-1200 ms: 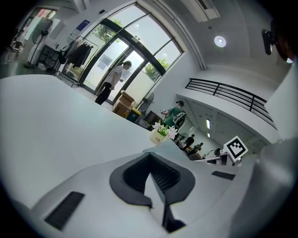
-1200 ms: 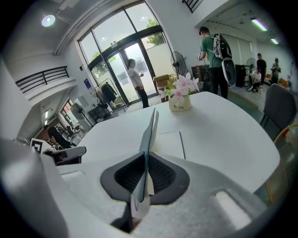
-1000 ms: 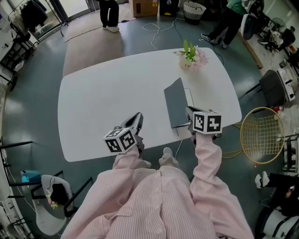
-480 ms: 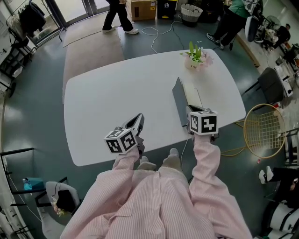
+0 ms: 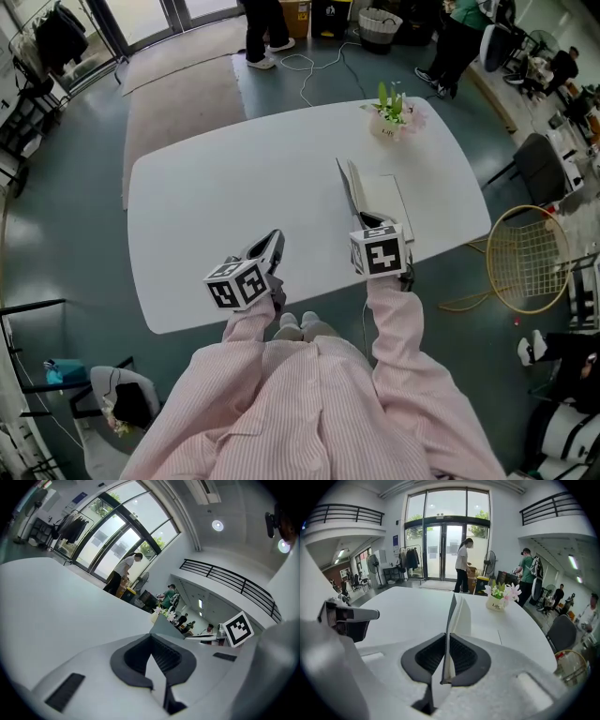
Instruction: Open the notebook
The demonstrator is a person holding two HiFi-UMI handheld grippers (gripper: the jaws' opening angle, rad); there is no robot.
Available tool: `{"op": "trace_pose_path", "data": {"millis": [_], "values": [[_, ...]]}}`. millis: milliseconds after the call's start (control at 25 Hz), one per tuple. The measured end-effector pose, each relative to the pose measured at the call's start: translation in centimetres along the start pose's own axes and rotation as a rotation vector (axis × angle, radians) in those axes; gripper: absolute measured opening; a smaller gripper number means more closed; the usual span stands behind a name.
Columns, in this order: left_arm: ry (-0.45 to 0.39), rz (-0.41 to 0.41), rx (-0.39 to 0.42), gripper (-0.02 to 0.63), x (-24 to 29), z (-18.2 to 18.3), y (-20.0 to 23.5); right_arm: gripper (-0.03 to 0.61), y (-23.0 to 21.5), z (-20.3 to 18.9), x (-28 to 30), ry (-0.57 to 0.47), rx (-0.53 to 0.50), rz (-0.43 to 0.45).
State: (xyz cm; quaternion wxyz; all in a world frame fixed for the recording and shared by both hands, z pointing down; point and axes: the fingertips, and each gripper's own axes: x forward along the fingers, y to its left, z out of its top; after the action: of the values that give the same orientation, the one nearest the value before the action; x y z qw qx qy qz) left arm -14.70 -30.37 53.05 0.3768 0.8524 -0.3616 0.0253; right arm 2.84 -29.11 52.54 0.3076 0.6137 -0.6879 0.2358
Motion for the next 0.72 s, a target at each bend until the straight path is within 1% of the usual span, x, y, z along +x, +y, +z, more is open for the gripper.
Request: {"op": "trace_pose_path", "data": {"millis": [120,280,520,720], "values": [[-0.001,0.020,0.007,-0.002,-0.1,0.0,0.0,0.034,0.9,0.0,0.3,-0.002,-0.031,0.004],[-0.010,0.048,0.004,-0.002,-0.7,0.0,0.3,0.034,2.8,0.7,0.9,-0.041,-0.071,0.021],[-0.002,0.084,0.003,-0.002,-2.2,-1.0,1.2,0.035,5.2,-0.8,2.4,-0.012,-0.108,0.011],[-0.002,0.109,-0.001,-0.002,-4.0,-1.2,2.5,0.035,7.0,-1.3,3.5,-0.006,-0.137,0.001]]}}
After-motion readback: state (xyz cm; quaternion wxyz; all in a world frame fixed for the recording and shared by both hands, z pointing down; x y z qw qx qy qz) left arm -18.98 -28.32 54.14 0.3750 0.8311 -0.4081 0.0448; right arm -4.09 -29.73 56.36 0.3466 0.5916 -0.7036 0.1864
